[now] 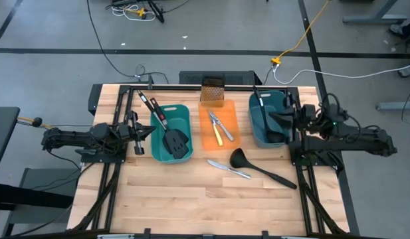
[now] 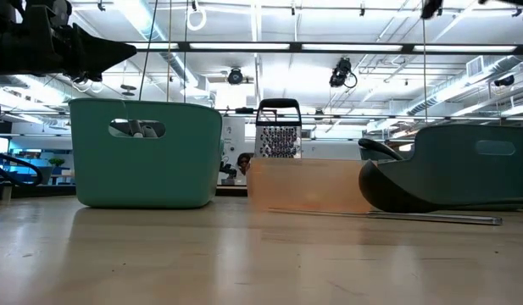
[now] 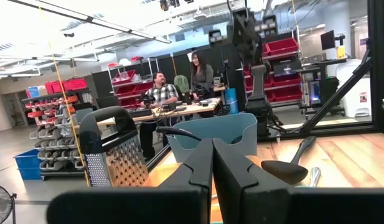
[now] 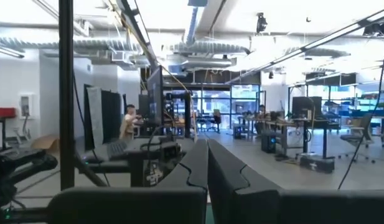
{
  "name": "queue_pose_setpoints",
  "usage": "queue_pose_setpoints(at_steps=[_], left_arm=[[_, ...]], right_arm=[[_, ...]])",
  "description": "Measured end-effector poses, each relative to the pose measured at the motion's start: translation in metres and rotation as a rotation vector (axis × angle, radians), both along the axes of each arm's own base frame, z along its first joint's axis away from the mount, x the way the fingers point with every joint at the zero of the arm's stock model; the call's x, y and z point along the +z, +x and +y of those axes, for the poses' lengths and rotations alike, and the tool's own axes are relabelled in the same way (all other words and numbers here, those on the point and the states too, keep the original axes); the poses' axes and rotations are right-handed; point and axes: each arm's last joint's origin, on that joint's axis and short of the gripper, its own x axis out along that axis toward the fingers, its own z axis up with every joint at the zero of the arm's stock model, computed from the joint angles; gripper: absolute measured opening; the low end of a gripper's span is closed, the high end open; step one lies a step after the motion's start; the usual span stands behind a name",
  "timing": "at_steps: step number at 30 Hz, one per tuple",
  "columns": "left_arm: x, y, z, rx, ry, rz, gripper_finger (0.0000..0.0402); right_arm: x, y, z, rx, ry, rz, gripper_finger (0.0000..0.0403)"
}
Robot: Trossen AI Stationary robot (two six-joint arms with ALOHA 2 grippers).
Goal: Pick & Place Kitchen Items
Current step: Put the black serving spoon into the blue bin
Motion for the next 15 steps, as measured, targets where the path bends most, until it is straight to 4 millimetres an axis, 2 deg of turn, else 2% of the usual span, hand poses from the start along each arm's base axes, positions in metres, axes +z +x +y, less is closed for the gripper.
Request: queue_pose_setpoints(at_steps=[6,15], left_arm=[[0.0,0.0,0.0,0.0,-0.002,-0.001,0.0015],[0.0,0.0,0.0,-0.001,-0.004,0.0,0.0015]], right_arm=[[-0.038,-0.018,0.004,0.046,-0.005,-0.016,0.0003],[-0.081,-0.02,0.004,0.076,0.06,0.031,0.0002]])
